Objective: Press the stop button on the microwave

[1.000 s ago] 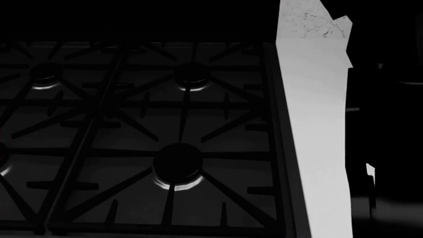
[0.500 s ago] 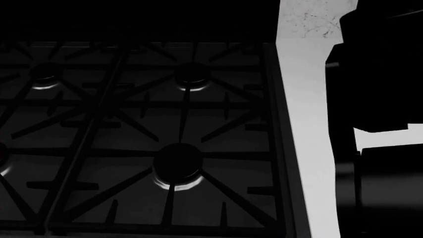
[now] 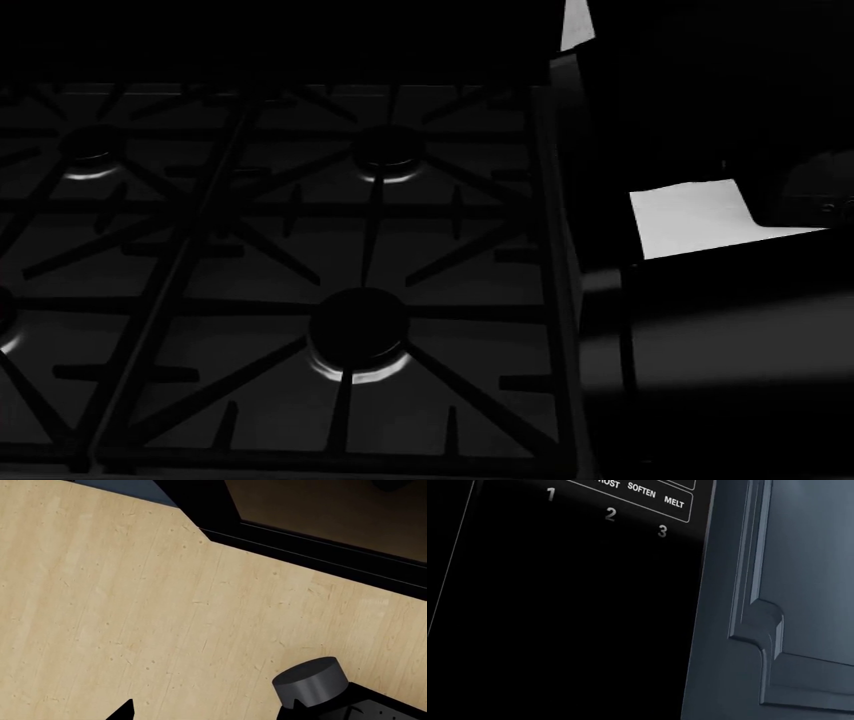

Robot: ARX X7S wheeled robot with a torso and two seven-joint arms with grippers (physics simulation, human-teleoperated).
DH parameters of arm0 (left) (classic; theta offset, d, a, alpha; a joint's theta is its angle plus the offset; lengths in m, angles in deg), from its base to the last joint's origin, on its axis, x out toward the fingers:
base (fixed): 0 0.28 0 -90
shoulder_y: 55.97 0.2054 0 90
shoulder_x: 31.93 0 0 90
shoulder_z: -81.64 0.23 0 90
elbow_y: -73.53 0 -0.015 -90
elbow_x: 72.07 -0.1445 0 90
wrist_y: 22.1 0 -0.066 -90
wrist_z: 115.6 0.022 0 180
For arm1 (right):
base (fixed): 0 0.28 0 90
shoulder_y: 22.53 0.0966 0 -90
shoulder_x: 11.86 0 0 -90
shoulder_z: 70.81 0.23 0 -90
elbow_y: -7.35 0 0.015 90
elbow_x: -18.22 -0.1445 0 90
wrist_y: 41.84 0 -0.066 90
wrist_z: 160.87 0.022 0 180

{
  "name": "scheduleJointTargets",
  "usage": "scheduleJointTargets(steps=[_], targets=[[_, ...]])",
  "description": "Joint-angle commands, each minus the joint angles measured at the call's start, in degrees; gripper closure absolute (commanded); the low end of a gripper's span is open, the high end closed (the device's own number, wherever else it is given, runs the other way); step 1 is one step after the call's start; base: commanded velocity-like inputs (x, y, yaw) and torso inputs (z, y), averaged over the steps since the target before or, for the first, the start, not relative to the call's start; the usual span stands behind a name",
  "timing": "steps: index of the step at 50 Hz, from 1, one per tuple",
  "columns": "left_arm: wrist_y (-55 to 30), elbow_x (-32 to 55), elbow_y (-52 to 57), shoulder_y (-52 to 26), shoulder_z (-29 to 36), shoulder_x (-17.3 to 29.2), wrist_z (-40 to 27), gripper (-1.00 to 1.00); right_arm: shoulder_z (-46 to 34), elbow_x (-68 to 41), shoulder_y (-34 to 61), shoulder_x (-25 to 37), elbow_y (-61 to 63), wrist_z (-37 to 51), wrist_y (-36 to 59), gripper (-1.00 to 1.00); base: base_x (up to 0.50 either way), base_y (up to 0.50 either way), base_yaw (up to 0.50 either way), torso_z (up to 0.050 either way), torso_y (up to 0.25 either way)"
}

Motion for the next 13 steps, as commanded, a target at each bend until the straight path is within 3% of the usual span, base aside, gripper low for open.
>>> scheduleJointTargets(steps=[1,13], targets=[[-0.2,-0.08,0.0,-0.03,-0.13,0.0,-0.04,-1.0,-3.63,-7.82,2.03,0.41,-19.79,-6.76,-19.03,1.0,0.03,0.0,0.01,0.01,0.0],[-0.01,-0.1,0.0,0.0,0.21,0.01,-0.26,-1.0,-3.68,-9.23,-1.11,3.16,-11.66,-4.99,-14.62,1.0,0.03,0.0,0.01,0.009,0.0]])
